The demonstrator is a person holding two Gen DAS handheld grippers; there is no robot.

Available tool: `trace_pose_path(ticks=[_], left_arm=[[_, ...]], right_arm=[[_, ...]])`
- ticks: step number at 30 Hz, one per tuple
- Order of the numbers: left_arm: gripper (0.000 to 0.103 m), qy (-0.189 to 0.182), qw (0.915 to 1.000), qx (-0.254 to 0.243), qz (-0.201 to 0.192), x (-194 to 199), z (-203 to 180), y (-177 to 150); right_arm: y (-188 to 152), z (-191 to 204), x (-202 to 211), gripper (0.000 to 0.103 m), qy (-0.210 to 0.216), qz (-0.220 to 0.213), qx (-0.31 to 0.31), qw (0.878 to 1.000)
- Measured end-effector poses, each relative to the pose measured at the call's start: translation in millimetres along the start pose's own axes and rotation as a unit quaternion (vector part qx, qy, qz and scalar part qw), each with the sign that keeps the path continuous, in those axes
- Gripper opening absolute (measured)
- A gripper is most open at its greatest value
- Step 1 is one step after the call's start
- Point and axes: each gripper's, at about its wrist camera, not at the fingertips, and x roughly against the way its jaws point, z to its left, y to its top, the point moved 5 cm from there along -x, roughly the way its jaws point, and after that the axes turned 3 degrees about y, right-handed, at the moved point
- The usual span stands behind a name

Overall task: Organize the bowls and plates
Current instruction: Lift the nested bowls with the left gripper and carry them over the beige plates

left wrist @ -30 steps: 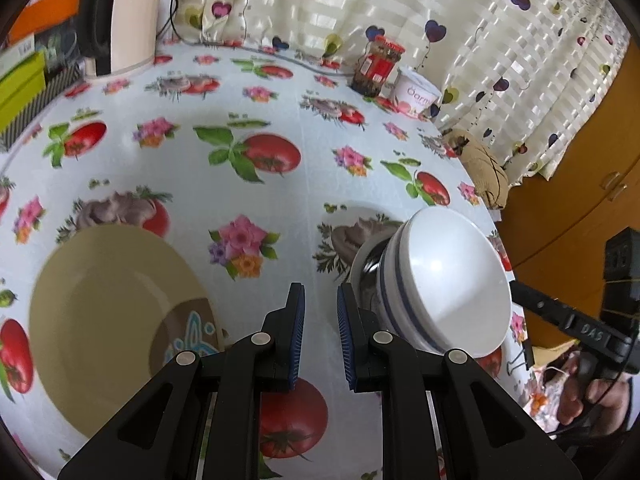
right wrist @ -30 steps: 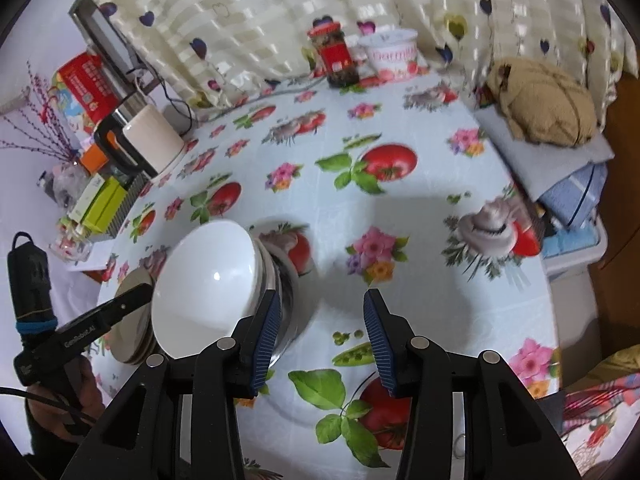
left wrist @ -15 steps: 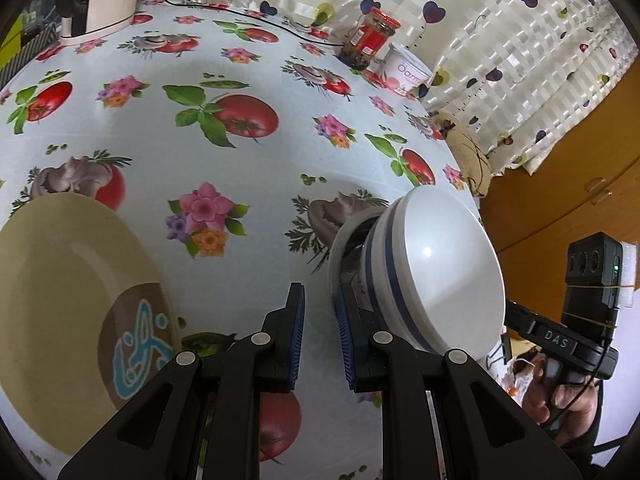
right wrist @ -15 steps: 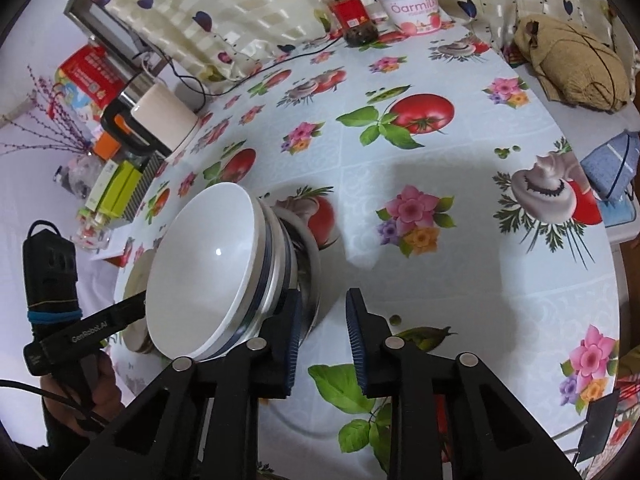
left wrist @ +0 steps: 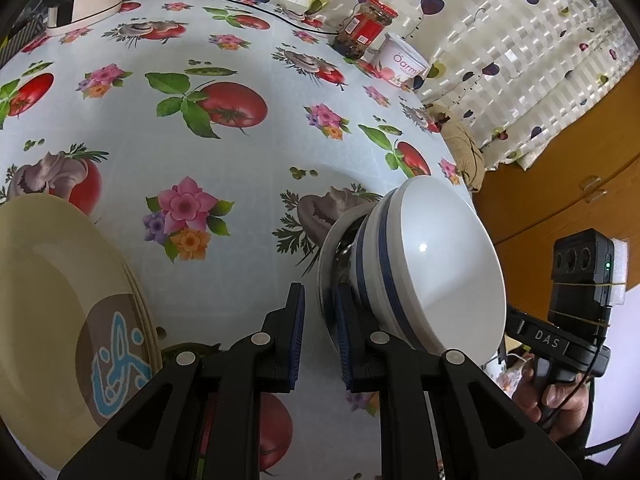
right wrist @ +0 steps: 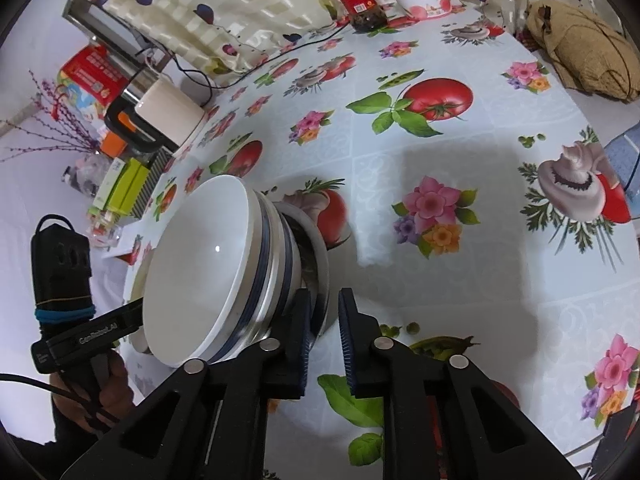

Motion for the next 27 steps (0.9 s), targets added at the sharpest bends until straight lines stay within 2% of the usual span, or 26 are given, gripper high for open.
trace_pose_path(ticks=[6, 9, 27], left_arm=[[0.015, -0.018, 0.9996, 0.015, 0.018, -10, 2, -2], [0.010, -0.021, 0.9996, 0.008, 0.015, -10, -1, -3], [0.010, 0.002, 0.9996, -0.024, -0.015, 1, -11, -5]], right_arm=[[-1, -1, -7, 0.014, 0.022, 0.010, -0.010, 1.000], [-2, 0, -7, 0.013, 0.021, 0.008, -0.009, 1.000], [-2, 8, 1, 0.011, 0.010, -0.013, 0.016, 1.000]])
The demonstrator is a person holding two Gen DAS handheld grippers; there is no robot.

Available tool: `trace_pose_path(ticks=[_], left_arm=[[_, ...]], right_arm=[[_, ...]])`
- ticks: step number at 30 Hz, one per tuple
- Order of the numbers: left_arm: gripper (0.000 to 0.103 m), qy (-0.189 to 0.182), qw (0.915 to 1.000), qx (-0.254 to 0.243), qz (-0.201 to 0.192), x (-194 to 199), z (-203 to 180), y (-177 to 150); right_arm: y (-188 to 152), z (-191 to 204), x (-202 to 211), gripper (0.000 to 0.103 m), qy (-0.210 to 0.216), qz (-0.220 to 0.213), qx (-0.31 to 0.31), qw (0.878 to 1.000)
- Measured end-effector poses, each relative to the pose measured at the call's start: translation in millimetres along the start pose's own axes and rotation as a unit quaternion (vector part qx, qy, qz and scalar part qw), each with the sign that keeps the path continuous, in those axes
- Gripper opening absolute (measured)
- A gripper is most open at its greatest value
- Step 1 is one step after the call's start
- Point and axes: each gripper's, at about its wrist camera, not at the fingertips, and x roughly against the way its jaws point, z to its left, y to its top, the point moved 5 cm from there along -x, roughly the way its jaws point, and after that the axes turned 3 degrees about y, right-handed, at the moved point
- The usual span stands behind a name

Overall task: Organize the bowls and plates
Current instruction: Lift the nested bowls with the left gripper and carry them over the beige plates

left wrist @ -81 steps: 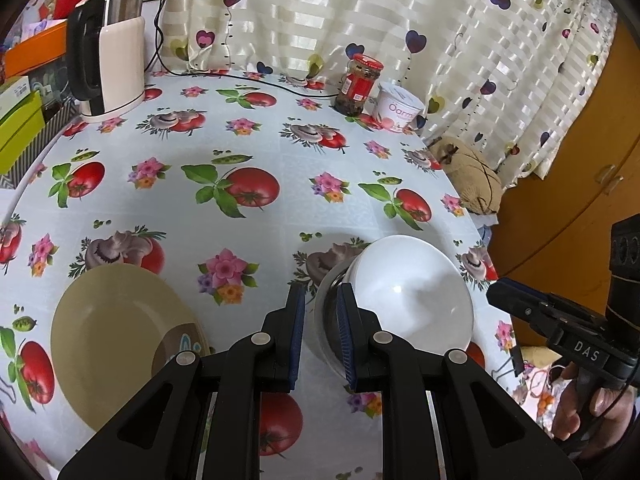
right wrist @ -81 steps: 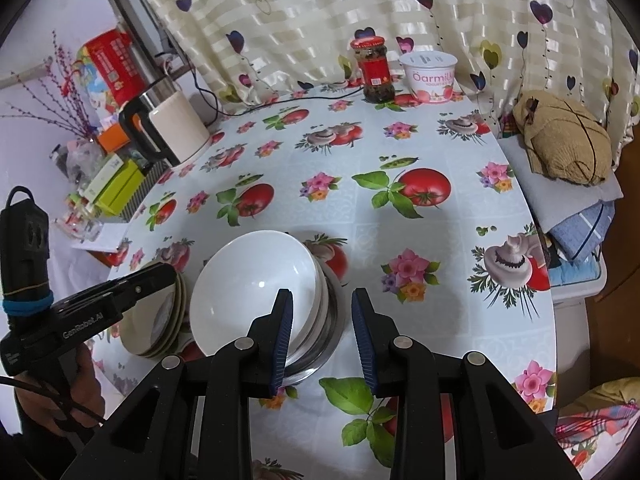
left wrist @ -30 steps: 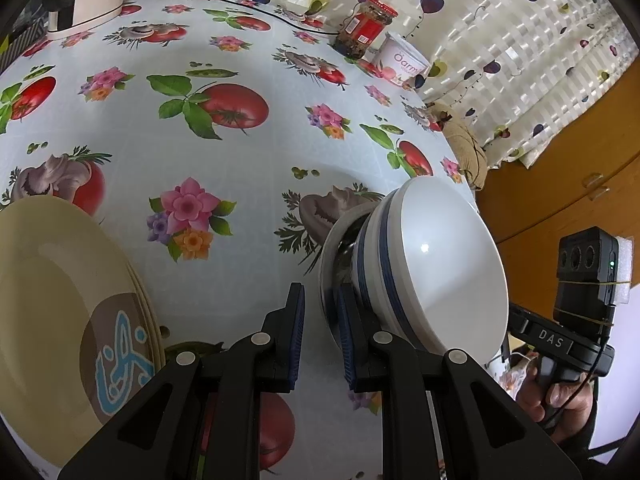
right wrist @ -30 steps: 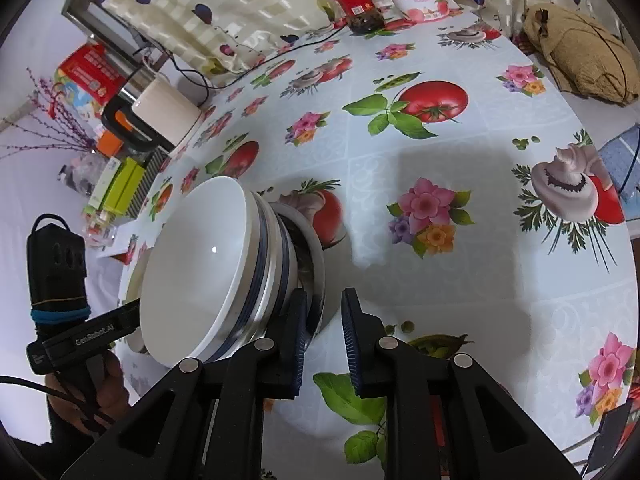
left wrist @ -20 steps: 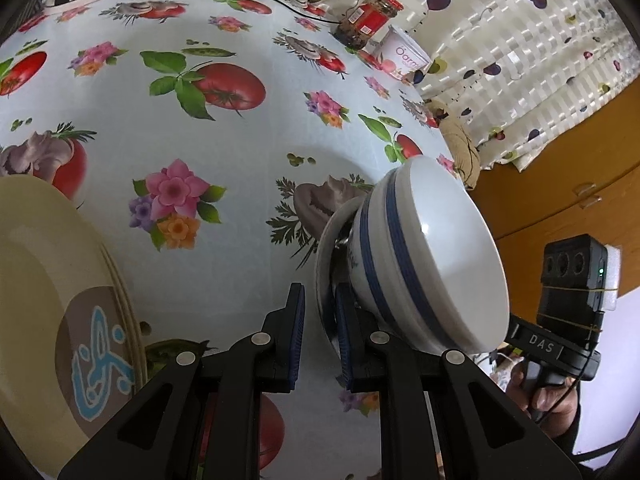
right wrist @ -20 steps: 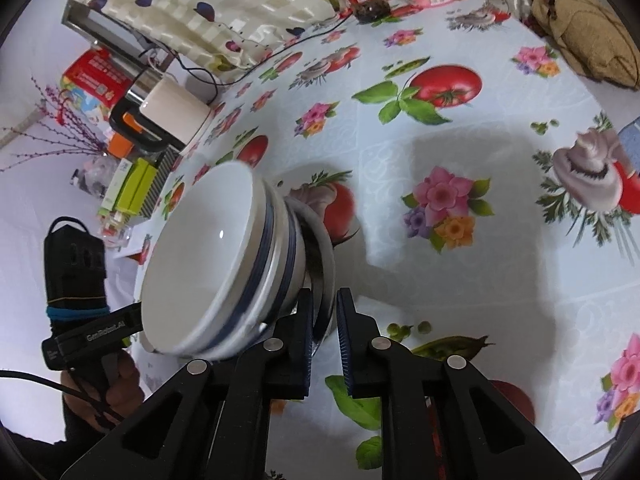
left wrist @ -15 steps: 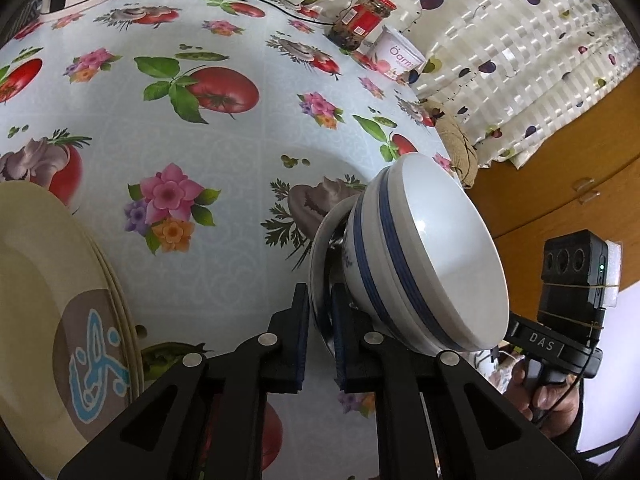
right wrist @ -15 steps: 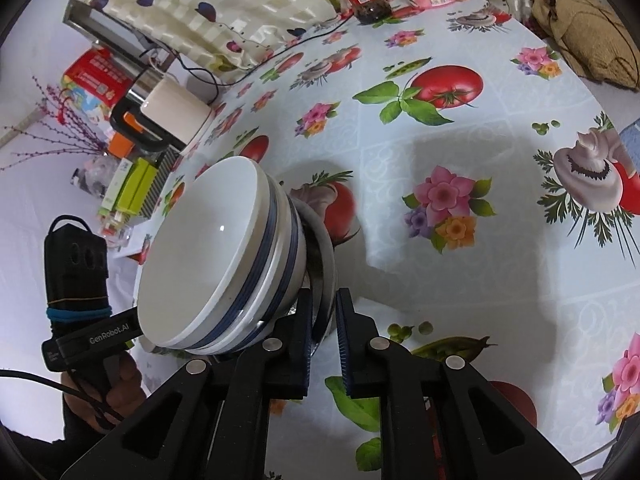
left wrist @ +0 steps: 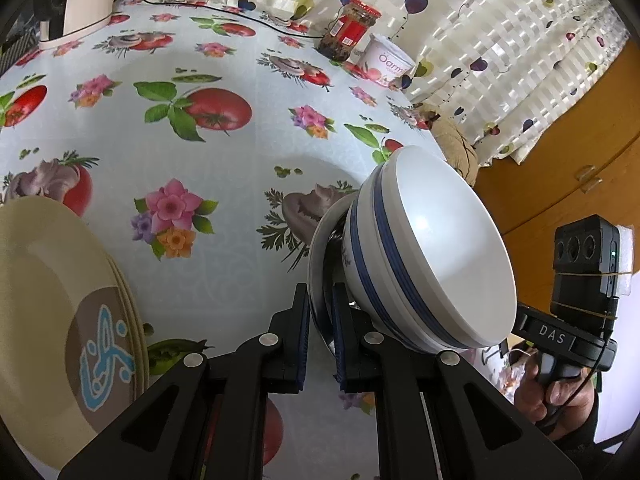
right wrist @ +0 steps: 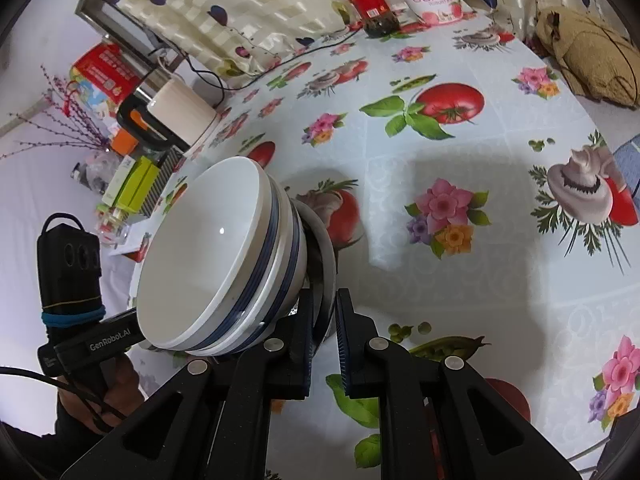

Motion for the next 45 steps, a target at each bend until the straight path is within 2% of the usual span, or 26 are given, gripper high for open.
trace_pose_path(ticks=[17, 30, 45], left_arm=[[0.010, 0.031, 0.9986, 0.018, -0.039, 45, 20, 8], [0.010, 0.063, 0.9939, 0.054, -0.072, 88, 62, 2], [0.010, 0.102, 0.9847, 0.104, -0.095, 122, 121, -14]], right_arm=[[17, 46, -3, 0.011, 0.009, 0.004, 0.047, 0.999], [21, 101, -28, 0.011, 0.028, 0.025, 0.097, 0.995], [14, 159, -78, 0.011, 0.055, 0.071, 0.143, 0.986]])
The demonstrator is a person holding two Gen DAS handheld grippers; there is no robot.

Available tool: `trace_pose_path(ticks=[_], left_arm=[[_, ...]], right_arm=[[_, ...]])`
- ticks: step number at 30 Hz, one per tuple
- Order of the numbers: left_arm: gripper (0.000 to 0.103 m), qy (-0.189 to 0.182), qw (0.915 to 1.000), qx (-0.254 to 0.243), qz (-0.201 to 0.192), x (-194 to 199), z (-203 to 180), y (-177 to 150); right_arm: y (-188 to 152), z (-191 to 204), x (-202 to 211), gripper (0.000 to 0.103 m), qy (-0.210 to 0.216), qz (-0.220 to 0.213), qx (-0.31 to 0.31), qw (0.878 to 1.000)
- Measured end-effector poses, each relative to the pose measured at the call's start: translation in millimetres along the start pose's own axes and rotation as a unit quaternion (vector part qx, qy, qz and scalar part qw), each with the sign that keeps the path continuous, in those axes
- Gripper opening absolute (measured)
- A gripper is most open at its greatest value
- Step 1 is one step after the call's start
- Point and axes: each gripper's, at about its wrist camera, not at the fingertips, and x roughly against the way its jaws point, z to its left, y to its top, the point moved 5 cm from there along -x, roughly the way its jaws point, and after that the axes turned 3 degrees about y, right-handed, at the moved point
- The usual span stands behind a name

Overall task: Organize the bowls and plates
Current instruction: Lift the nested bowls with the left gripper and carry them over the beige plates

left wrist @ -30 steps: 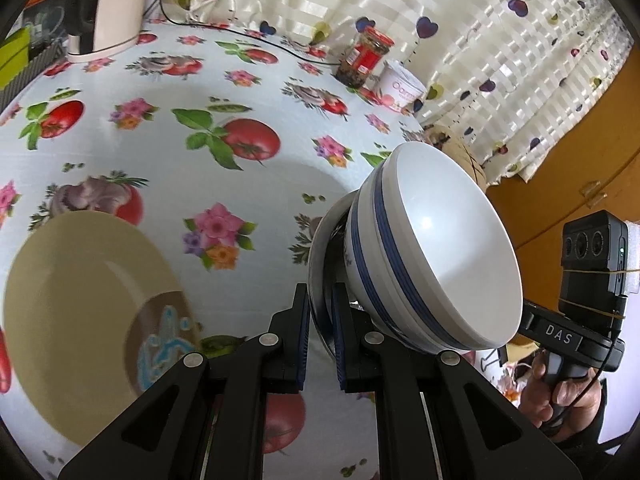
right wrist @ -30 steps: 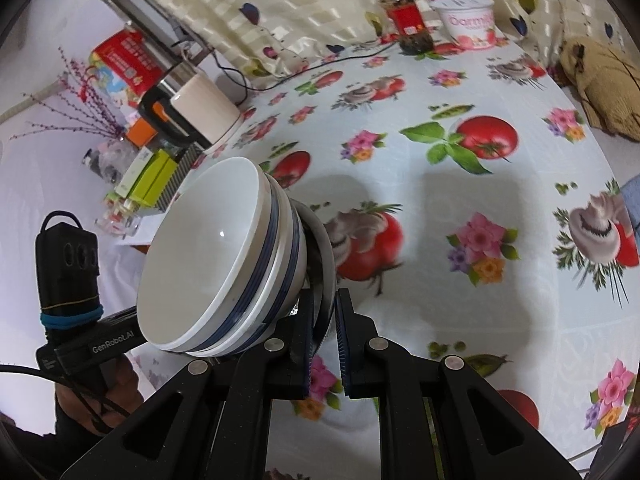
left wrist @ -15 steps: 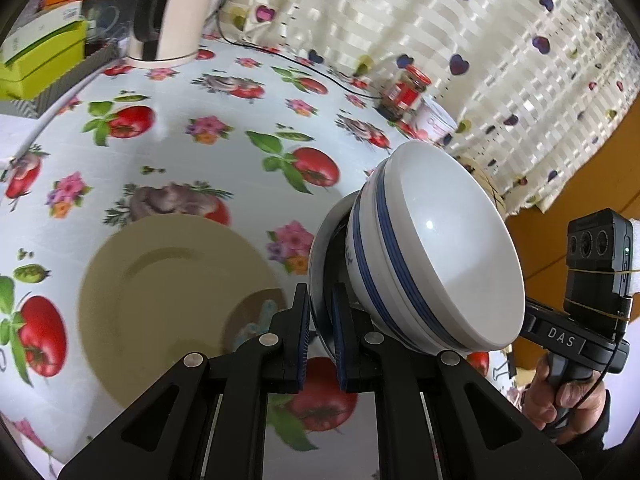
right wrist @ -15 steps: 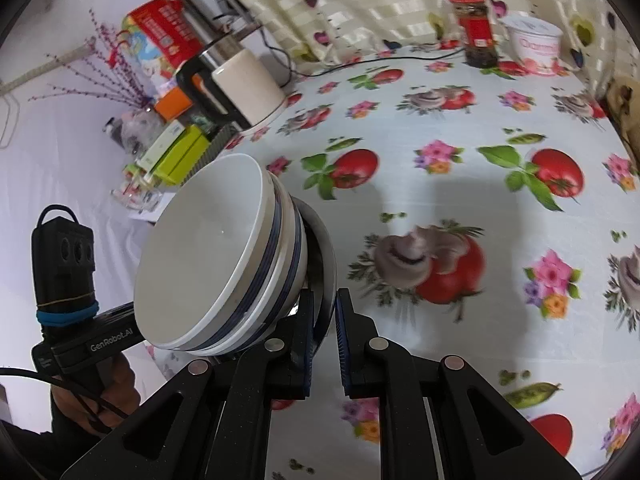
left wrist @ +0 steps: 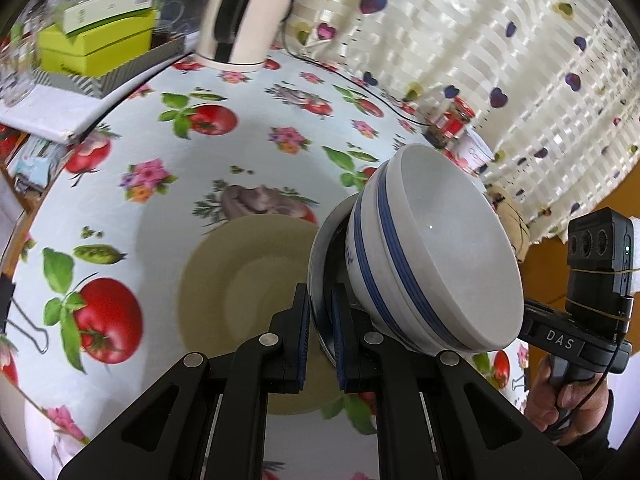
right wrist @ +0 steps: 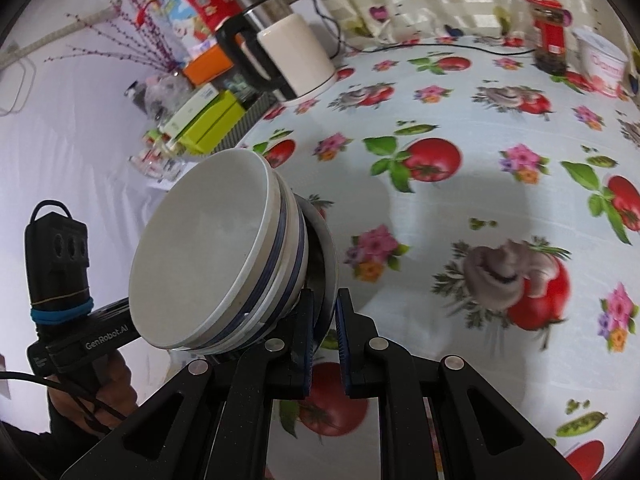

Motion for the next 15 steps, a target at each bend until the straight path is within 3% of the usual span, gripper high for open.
trace_pose_path(ticks=[15], left_arm=[[0.010, 0.023, 0.9991, 0.037, 0.004, 0, 42, -6]], right_arm=[[5, 28, -42, 0.011, 0.009, 0.042, 0.028, 0.999]])
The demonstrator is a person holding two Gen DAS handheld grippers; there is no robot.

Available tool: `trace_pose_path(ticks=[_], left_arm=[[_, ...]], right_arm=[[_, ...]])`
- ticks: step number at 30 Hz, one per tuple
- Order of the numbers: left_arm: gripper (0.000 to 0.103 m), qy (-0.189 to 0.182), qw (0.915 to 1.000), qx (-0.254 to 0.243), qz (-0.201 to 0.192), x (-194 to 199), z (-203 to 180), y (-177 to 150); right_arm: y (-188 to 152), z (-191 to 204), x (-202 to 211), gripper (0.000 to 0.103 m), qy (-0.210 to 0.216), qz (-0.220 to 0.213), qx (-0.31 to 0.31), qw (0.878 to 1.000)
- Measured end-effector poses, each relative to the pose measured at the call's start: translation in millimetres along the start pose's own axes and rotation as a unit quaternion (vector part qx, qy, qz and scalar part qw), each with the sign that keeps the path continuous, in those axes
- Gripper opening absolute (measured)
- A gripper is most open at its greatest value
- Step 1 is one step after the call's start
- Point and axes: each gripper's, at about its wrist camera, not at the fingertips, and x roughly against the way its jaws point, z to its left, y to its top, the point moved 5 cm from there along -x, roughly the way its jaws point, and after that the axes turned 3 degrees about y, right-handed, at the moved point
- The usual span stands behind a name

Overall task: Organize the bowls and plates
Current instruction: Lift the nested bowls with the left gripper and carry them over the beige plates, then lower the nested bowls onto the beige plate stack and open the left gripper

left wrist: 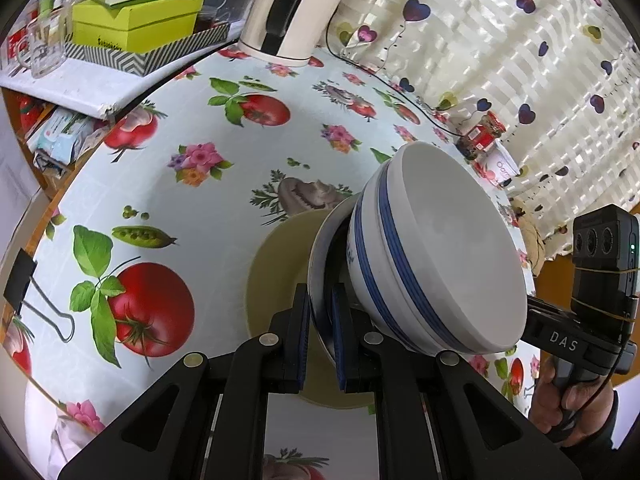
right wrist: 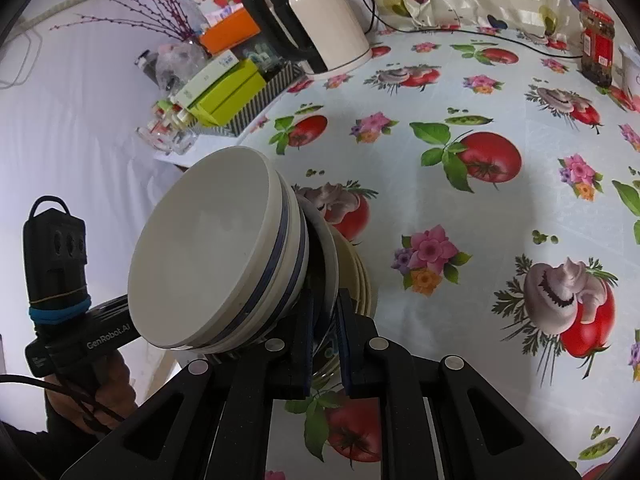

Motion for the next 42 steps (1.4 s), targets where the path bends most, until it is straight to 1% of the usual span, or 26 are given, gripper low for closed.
trace_pose_path(ticks=[9, 20, 27, 28, 32, 34, 38, 40, 42], left_arm=[[0.010, 0.001, 0.9999, 0.012, 0.007, -6, 10, -3], [0.011, -0.004, 0.9999, 0.012, 0.005, -7, 12, -1], [0.013, -0.001, 1.0000, 0.007, 0.001, -6, 12, -2], [0.015, 0.000, 1.0000, 0.008, 0.001, -6, 12, -2], [0.017, -0.001, 0.9999, 0.010, 0.002, -5, 13, -3], [0.018, 0.001, 1.0000, 0.010, 0.001, -5, 13, -3], [0.019, 0.002, 1.0000, 0.009, -0.001, -1, 14, -5], [0.022, 0.007, 0.9999, 0.006, -0.007, 3, 15, -7], [0.022, 0.011, 0.9999, 0.006, -0.010, 6, 17, -8]], right_arm=[[-1, 0, -14, 0.011, -0.002, 0.018, -0.001, 1.000], [3, 1, -19, 0.012, -0.006, 0.022, 0.003, 1.000], [2, 1, -19, 0.013, -0.008, 0.023, 0.005, 1.000], [2, 1, -19, 0.014, -0.012, 0.023, 0.006, 1.000], [1, -2, -18, 0.025, -0.026, 0.025, 0.007, 0.999], [0, -3, -17, 0.028, -0.031, 0.025, 0.008, 0.999], [-3, -3, -12, 0.031, -0.035, 0.022, 0.010, 0.999], [-4, -4, -7, 0.032, -0.036, 0.018, 0.011, 0.999], [-5, -3, -2, 0.034, -0.039, 0.014, 0.015, 0.999]])
